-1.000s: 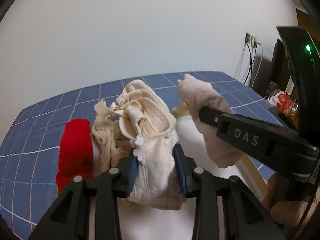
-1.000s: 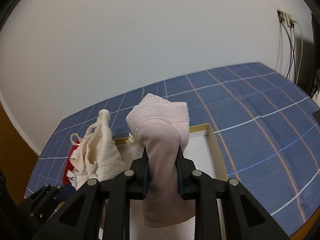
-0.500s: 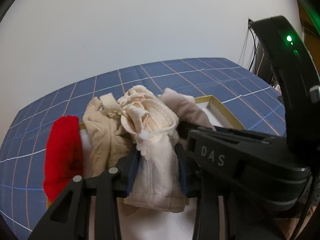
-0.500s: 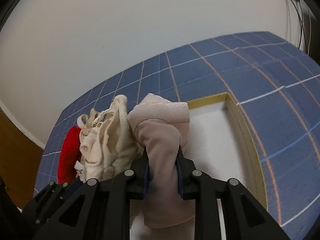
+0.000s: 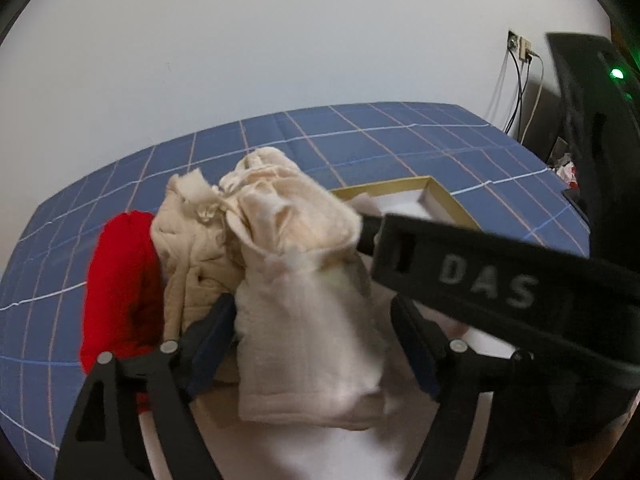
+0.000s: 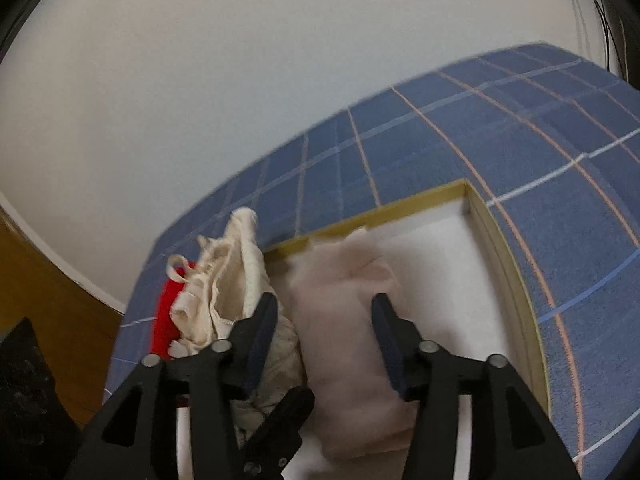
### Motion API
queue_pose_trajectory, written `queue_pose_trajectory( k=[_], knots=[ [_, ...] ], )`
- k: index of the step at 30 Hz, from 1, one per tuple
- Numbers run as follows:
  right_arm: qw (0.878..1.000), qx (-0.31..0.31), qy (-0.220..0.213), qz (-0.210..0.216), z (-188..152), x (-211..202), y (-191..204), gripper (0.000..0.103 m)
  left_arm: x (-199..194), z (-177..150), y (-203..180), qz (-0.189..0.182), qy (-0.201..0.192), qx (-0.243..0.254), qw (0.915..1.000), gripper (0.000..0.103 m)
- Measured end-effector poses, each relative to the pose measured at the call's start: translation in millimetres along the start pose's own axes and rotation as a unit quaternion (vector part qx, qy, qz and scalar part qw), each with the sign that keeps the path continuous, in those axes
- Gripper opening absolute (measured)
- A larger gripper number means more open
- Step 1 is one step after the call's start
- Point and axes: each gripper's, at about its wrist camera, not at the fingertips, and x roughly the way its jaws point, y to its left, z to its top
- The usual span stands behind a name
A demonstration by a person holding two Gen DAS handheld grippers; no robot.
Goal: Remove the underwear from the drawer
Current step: 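Lower both garments into the tray and open both tools, then move both tools back down into the open drawer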
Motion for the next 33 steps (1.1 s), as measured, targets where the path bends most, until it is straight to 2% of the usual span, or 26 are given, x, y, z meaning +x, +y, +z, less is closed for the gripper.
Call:
queue_pose_trajectory(
  k=[4, 6, 9, 15, 33],
  knots=[
    [0.999, -0.01, -0.037, 0.008, -1.2, -22.8, 4.3, 0.061, -21.8, -1.1, 1.7, 0.023, -0.025, -0.005, 0.9994, 0.102],
    [0.998, -0.006, -0.053, 0.021, -2.3, -35.0, 3.3, 0.061, -36.0, -4.0, -1.1, 0.042, -0.048, 0.004, 0.9979, 0.103],
    [0.997, -0.001, -0.07, 0.032, -7.5, -53.4, 4.0, 0.061, -48.1, -7.3, -4.8, 0.051, -0.056, 0.01, 0.9971, 0.103],
    [0.996, -0.015, -0.085, 0.031, -29.2, -84.3, 11.0, 0.061, -63.2, -24.3, -8.4, 0.041, -0.058, -0.01, 0.9974, 0.103],
    [0.995, -0.045, -0.086, 0.032, -98.7, -141.4, 15.0, 0.061, -107.4, -80.8, -13.9, 0.052, -0.067, -0.019, 0.9962, 0.103]
  ],
)
